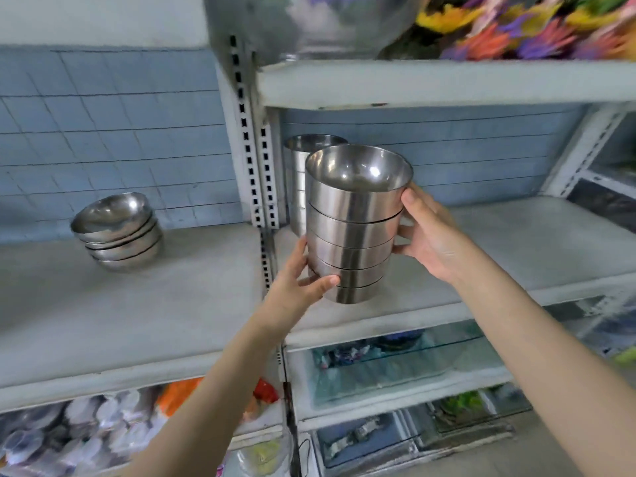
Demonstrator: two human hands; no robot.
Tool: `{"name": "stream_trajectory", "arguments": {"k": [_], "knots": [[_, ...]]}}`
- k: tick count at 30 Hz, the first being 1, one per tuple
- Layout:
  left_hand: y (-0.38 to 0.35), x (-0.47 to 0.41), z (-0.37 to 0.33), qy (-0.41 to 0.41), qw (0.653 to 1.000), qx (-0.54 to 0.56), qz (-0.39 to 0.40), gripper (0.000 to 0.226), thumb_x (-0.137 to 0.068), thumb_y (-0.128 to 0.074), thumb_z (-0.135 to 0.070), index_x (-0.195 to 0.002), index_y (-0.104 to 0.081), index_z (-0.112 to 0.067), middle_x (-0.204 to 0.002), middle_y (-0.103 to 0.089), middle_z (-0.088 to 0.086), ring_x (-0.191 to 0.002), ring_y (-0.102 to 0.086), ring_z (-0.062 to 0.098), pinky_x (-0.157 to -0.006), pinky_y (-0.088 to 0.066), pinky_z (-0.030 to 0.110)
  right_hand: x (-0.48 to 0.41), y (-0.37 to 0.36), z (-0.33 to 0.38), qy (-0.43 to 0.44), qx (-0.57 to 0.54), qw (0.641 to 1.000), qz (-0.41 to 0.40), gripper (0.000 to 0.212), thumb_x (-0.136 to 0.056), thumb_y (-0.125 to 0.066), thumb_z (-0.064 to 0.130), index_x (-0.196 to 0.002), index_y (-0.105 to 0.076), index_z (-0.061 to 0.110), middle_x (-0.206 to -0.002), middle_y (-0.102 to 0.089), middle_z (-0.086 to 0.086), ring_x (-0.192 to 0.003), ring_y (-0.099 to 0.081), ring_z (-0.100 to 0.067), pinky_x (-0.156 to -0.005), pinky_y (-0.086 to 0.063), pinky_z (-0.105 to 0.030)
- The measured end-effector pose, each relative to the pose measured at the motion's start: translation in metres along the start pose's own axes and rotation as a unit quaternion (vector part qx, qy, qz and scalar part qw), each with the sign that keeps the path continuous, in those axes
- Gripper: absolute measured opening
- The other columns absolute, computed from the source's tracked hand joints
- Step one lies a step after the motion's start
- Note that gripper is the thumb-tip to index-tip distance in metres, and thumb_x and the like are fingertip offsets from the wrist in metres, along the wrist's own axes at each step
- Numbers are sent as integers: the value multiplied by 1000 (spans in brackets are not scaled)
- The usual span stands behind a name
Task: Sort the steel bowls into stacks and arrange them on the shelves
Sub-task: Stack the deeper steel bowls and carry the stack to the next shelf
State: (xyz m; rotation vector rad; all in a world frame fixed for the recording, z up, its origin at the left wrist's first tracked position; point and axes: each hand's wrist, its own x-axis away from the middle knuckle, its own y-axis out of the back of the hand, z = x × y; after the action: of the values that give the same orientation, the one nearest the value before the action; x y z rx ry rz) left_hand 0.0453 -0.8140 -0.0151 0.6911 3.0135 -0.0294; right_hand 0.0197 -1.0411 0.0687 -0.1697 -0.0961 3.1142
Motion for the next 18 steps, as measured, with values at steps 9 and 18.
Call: {"name": "stream_trajectory", "arguments": {"k": [9,18], "knots": [[-85,-67,4,22,1000,6,19,65,-88,-70,-14,-128,-35,-51,-115,-55,-2,-100,-62,12,-96,-50,48,-23,103,-7,-32,-12,999,-35,102,-47,-81,78,-136,-55,36,-104,-68,16,-94,-64,-23,-84,-53,-47],[-98,-163,29,32,999,6,6,80,-79,-77,-25,-146,-33,-28,-132,-50,13,-116,-56,14,-94,-52,52,-110,154,-22,-49,0,998,-26,82,-53,-82,73,-125,-59,40,-106,-67,20,-97,-67,-26,-100,-44,-64]]}}
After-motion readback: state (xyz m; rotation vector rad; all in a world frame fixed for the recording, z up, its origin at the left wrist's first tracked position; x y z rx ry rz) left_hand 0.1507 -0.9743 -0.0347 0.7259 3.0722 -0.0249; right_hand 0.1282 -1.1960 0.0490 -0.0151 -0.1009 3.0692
